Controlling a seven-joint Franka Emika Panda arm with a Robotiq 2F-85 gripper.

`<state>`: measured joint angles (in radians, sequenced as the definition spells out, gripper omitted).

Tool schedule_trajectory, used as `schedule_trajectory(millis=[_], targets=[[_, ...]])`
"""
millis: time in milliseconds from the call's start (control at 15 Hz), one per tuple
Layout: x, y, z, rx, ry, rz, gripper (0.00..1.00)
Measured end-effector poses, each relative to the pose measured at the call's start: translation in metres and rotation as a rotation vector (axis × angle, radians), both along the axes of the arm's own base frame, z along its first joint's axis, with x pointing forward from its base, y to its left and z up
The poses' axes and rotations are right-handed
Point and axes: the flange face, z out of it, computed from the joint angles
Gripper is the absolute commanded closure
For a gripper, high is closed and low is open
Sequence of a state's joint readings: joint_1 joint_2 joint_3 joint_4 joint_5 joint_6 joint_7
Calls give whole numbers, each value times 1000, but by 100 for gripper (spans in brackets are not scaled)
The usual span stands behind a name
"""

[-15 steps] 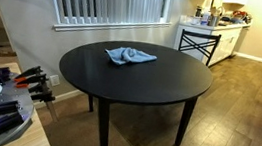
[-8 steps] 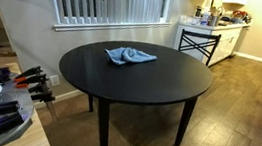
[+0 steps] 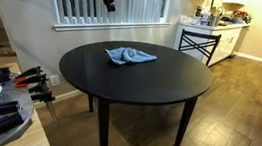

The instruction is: Wipe the table using the blue towel

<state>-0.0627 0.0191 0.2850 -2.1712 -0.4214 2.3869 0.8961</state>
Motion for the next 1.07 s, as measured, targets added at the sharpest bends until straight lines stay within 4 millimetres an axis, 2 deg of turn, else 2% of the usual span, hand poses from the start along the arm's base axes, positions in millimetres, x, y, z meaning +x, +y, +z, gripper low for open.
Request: schedule_trajectory(millis=[467, 667, 867, 1067], targets=[[3, -1, 0, 1, -2, -2, 0], [9, 4, -9, 8, 14, 5, 0], [37, -3, -39, 91, 31, -9, 0], [71, -19, -97, 209, 56, -32, 0]])
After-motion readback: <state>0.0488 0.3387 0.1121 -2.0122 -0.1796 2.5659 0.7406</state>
